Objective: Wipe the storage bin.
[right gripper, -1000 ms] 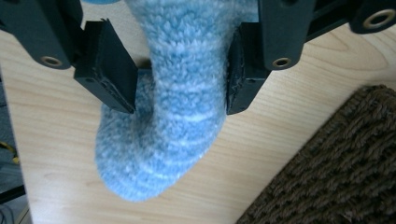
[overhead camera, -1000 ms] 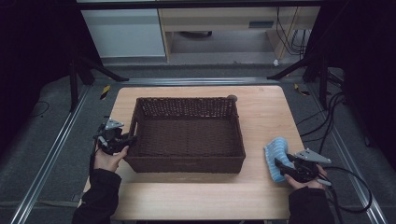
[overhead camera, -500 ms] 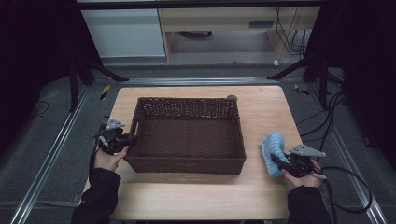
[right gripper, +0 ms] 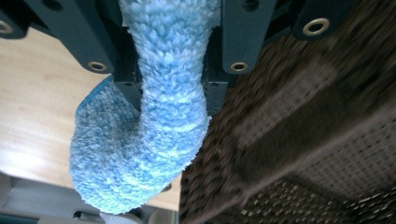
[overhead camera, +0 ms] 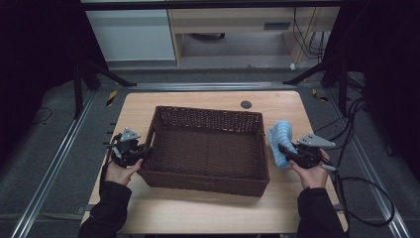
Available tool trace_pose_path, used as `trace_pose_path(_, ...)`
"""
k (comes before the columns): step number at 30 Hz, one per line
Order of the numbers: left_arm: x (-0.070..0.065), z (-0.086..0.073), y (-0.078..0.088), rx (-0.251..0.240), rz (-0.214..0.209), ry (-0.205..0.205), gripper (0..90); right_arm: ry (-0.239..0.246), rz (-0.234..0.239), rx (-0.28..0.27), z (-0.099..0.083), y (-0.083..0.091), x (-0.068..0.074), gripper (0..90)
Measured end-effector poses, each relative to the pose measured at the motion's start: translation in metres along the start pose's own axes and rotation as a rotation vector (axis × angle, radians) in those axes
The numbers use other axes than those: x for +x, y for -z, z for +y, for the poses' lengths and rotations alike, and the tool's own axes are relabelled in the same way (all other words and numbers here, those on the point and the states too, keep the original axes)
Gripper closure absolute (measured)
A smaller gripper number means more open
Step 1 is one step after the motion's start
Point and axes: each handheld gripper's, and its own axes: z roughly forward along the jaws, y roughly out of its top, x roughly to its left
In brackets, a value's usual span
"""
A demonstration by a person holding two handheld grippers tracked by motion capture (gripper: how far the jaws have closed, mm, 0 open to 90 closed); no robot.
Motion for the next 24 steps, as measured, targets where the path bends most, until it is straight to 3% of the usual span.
trace_pose_path(10, -0.002, 0.001, -0.001, 0.009, 0.018, -0.016, 71.1, 0.047, 0.032, -0.035, 0.026, -0.042, -0.001, 69.9)
trace_pose_path(13, -0.001, 0.001, -0.001, 0.012, 0.017, -0.015, 71.1, 0.055, 0.044, -0.052, 0.031, -0.044, 0.001, 70.5)
trace_pose_path(17, -0.001, 0.001, -0.001, 0.011, 0.015, -0.014, 71.0, 0.112, 0.053, -0.053, 0.038, -0.043, 0.004, 71.7)
trace_pose_path(21, -0.002, 0.001, -0.001, 0.010, 0.019, -0.015, 71.1, 0.136, 0.072, -0.014, 0.032, -0.047, 0.002, 72.6)
trace_pose_path(24, -0.001, 0.001, -0.001, 0.010, 0.018, -0.012, 71.1, 0.139, 0.088, 0.045, 0.022, -0.052, 0.000, 72.7)
